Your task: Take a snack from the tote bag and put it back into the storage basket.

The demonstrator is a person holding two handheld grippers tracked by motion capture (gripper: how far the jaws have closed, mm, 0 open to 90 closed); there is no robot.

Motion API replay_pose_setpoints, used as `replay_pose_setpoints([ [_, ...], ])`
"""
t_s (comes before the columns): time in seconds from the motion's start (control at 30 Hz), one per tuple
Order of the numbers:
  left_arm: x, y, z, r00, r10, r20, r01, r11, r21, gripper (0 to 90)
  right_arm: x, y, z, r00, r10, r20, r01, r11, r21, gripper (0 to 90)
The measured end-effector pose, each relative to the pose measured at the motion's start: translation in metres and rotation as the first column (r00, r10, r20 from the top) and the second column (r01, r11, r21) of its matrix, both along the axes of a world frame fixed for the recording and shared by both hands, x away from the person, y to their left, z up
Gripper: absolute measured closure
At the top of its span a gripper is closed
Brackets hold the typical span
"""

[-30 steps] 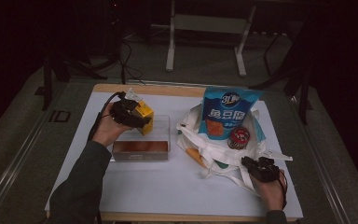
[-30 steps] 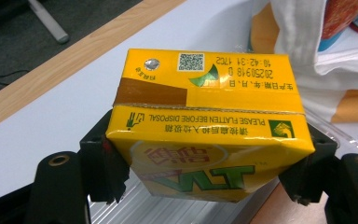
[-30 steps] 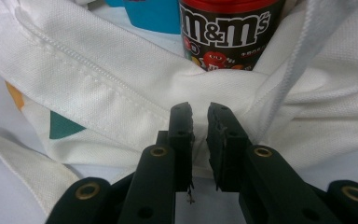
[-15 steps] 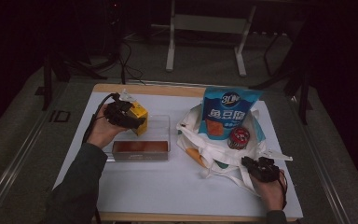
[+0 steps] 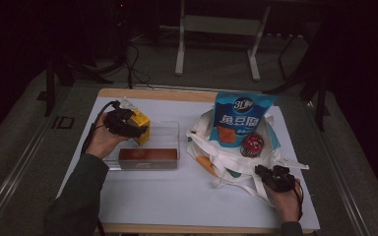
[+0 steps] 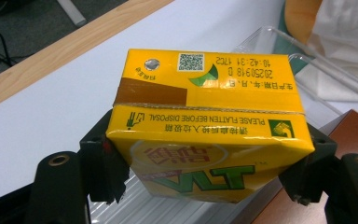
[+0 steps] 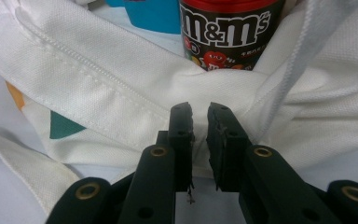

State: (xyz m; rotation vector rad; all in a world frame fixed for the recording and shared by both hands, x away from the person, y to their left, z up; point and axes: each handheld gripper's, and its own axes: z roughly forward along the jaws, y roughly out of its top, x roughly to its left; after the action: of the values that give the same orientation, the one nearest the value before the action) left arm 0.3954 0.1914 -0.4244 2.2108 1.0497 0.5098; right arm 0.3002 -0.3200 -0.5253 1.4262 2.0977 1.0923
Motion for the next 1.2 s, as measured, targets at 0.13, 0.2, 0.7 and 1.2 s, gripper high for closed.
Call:
replay_pose_setpoints([
  [0.13,-0.001,0.004,-0.004,0.9999,0.01,-0.004,-0.01,0.9999,-0.003,28.4,0.0,0.0,0.0,1.0,0.0,0.0,0.0,1.0,0.0,79.9],
  [0.2,-0.002,0.006,-0.006,0.9999,0.014,-0.006,-0.014,0.9999,-0.002,28.4,0.0,0.0,0.0,1.0,0.0,0.0,0.0,1.0,0.0,79.9],
  [0.7,-0.01,0.029,-0.016,0.9979,0.062,-0.018,-0.062,0.998,-0.01,28.4,0.0,0.0,0.0,1.0,0.0,0.0,0.0,1.0,0.0,79.9],
  [1.2,-0.017,0.05,-0.028,0.9938,0.107,-0.03,-0.107,0.9942,-0.009,28.4,0.0,0.0,0.0,1.0,-0.002,-0.001,0.002,1.0,0.001,79.8],
])
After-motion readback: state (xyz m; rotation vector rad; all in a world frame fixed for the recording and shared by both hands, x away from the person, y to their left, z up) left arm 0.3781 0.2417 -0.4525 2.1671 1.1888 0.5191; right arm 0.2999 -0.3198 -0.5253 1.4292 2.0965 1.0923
